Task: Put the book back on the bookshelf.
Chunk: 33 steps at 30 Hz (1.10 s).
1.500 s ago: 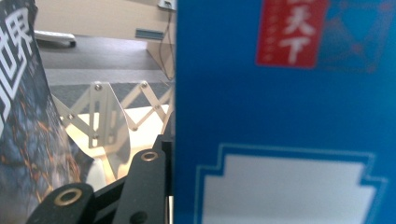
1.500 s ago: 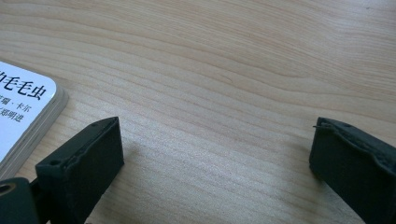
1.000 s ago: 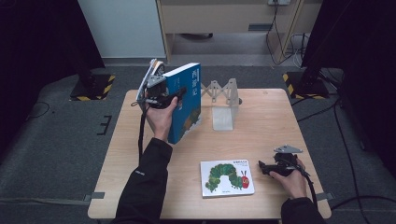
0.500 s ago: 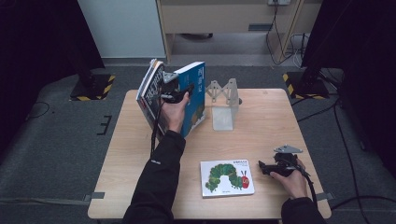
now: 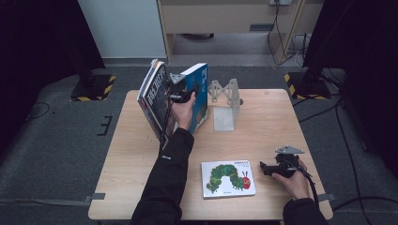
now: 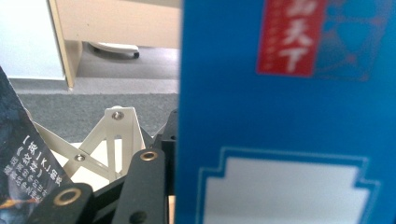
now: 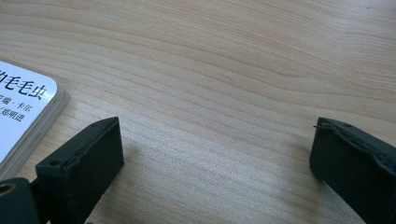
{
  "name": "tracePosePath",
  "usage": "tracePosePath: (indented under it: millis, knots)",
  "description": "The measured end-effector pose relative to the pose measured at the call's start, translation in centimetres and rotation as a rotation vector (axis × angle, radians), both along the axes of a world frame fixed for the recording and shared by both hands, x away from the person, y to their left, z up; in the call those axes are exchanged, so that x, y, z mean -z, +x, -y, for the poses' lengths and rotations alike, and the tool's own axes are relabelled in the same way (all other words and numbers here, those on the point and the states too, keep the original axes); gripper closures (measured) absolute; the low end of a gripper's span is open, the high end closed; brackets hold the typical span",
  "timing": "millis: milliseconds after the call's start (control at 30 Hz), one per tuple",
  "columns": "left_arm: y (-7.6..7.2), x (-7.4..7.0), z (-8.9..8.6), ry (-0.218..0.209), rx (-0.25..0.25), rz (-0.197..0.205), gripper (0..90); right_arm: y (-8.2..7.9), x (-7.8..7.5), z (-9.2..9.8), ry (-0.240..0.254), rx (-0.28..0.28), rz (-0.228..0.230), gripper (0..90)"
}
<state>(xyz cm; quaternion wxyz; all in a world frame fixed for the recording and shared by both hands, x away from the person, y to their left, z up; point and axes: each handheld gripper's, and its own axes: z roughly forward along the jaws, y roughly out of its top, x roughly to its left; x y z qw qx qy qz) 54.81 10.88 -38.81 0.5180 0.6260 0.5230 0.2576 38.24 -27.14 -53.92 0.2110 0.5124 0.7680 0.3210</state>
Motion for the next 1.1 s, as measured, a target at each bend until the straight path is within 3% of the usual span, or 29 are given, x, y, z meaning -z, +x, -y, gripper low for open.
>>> tracePosePath:
  millis: [100, 233, 333, 533, 1100]
  knots:
    - [-0.2, 0.1, -0.2, -0.024, -0.004, 0.000, 59.7, 0.0, 0.0, 0.0, 0.000, 0.000, 0.000, 2.9]
    - [-0.7, 0.4, 0.3, 0.029, -0.003, 0.020, 58.9, 0.0, 0.0, 0.0, 0.002, 0.003, -0.001, 2.9]
    - [-1.2, 0.5, 0.4, 0.024, 0.000, 0.030, 58.2, 0.0, 0.0, 0.0, 0.002, 0.004, -0.002, 2.9]
    - [-2.4, 0.9, 0.4, 0.055, 0.001, 0.047, 58.3, 0.0, 0.0, -0.1, 0.002, 0.004, -0.001, 2.6]
    - [-6.0, 2.6, -1.3, 0.057, 0.014, 0.082, 58.7, -0.1, 0.0, -0.1, 0.004, 0.000, -0.005, 2.2]
